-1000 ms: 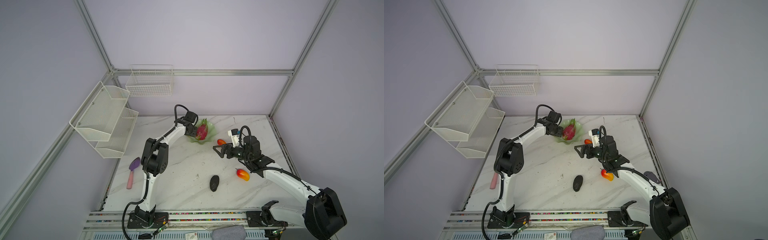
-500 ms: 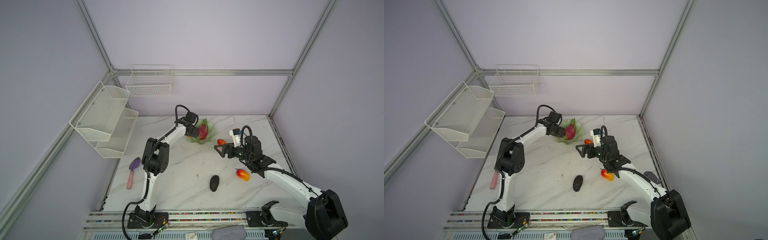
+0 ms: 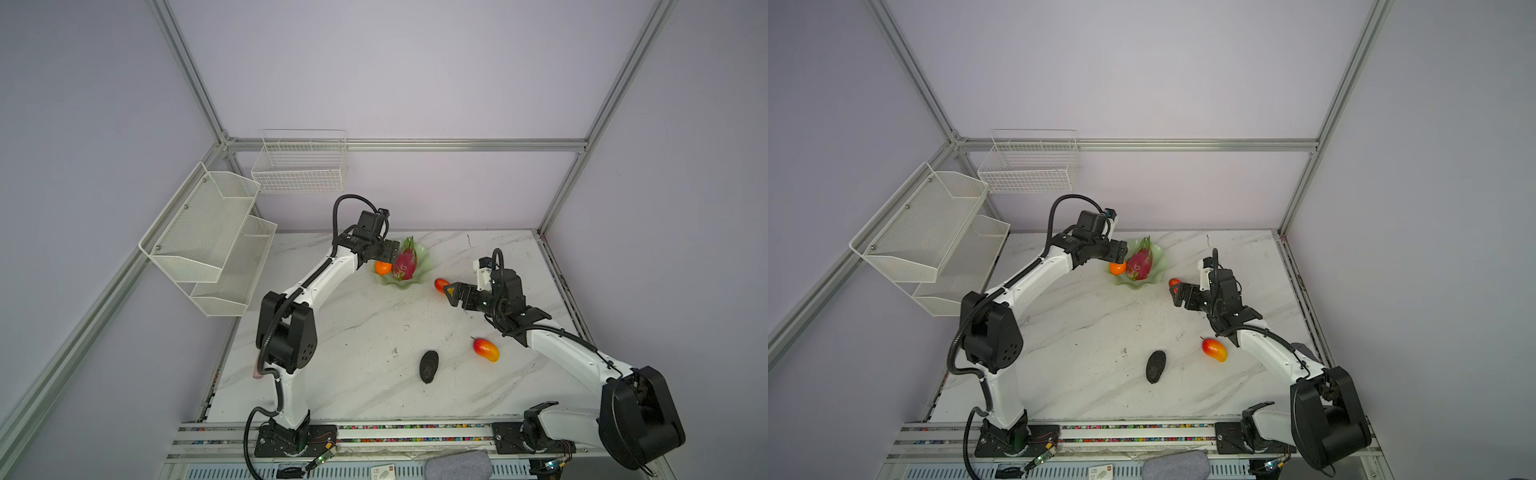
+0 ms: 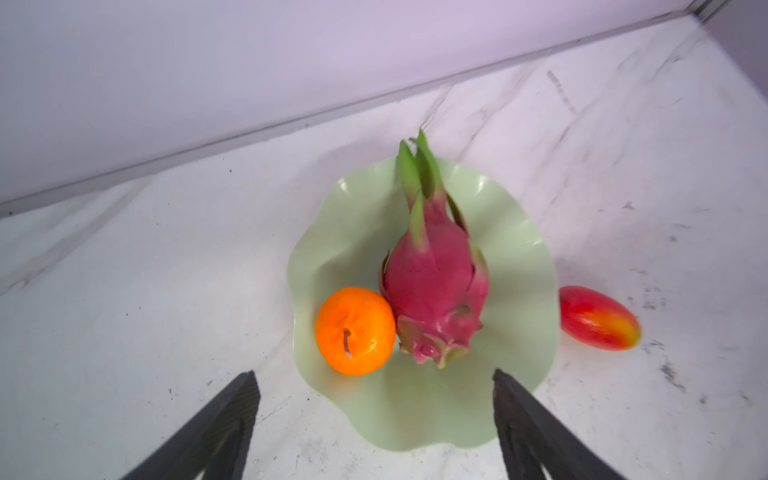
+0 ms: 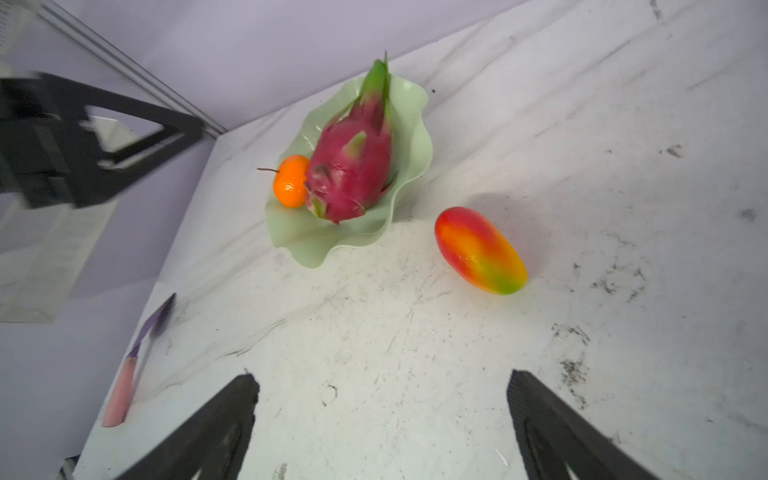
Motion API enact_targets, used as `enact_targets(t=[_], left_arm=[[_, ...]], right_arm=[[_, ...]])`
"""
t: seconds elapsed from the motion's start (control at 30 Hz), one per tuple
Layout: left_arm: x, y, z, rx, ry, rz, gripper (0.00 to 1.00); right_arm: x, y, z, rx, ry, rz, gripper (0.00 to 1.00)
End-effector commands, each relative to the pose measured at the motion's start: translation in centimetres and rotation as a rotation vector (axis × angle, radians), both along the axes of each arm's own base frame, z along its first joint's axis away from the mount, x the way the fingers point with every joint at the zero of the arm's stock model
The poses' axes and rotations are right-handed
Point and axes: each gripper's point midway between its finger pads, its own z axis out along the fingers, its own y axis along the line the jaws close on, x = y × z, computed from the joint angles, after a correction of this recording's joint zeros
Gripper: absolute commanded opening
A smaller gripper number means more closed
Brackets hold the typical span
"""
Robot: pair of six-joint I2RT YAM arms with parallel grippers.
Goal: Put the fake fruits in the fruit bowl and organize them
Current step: 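Withdraw the left gripper while the right gripper grasps the mango nearest the bowl, then lift the mango with the right gripper and set it in the bowl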
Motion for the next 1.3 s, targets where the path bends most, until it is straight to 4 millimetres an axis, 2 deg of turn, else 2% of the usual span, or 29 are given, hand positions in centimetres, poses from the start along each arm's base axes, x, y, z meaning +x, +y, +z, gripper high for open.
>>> enact_targets(t=[0.0,0.07,0.1,0.17,0.27,0.3,0.33,0.43,0.53,0.77,0.93,1.13,1.27], left_arm=[[-4.0,-2.2,0.4,-0.110,0.013,-0.138,0.89],[-7.0,-3.3,0.5,-0.156,0.024,-0.215,0.91],[-8.6,-3.7,0.4,-0.170,0.032,-0.249,1.00],[-11.6,-4.7,0.3,-0.199,0.052,-0.318,1.00],[-15.8,-5.3,-0.9,-0.231,0.094,-0.367,1.00],[-16.7,-5.5,-1.7,-0.233,0.112,-0.372,1.00],[-17.8,-5.4,-0.9,-0.255,0.086,-0.377,1.00],[-19.7,-5.8,-2.4,-0.330,0.120,-0.364,1.00],[-20.4,-5.7,-3.5,-0.370,0.117,-0.329,1.00],[-20.0,-4.4,-3.1,-0.396,0.054,-0.242,1.00],[-19.8,-3.7,-3.3,-0.368,0.044,-0.212,1.00],[-19.8,-3.5,-3.6,-0.356,0.048,-0.205,1.00],[-19.7,-3.2,-3.8,-0.351,0.045,-0.192,1.00]], right_arm=[[2.1,-1.4,-2.0,-0.137,0.035,-0.056,0.97],[3.2,-1.4,-3.3,-0.187,0.058,-0.052,0.96],[3.8,-1.4,-4.1,-0.215,0.074,-0.049,0.94],[4.7,-1.3,-5.3,-0.264,0.100,-0.037,0.91],[5.9,-1.3,-5.8,-0.311,0.095,-0.022,0.90],[6.1,-1.1,-6.0,-0.320,0.095,-0.010,0.90],[6.4,-1.1,-6.1,-0.329,0.092,-0.003,0.90],[7.0,-0.8,-7.1,-0.343,0.105,0.006,0.89],[7.6,-0.5,-8.5,-0.378,0.120,0.038,0.83],[8.5,0.6,-9.8,-0.347,0.126,0.071,0.75],[9.0,1.1,-10.8,-0.349,0.144,0.093,0.56],[8.8,1.6,-10.7,-0.338,0.138,0.121,0.45],[8.2,1.6,-9.2,-0.328,0.111,0.134,0.40]])
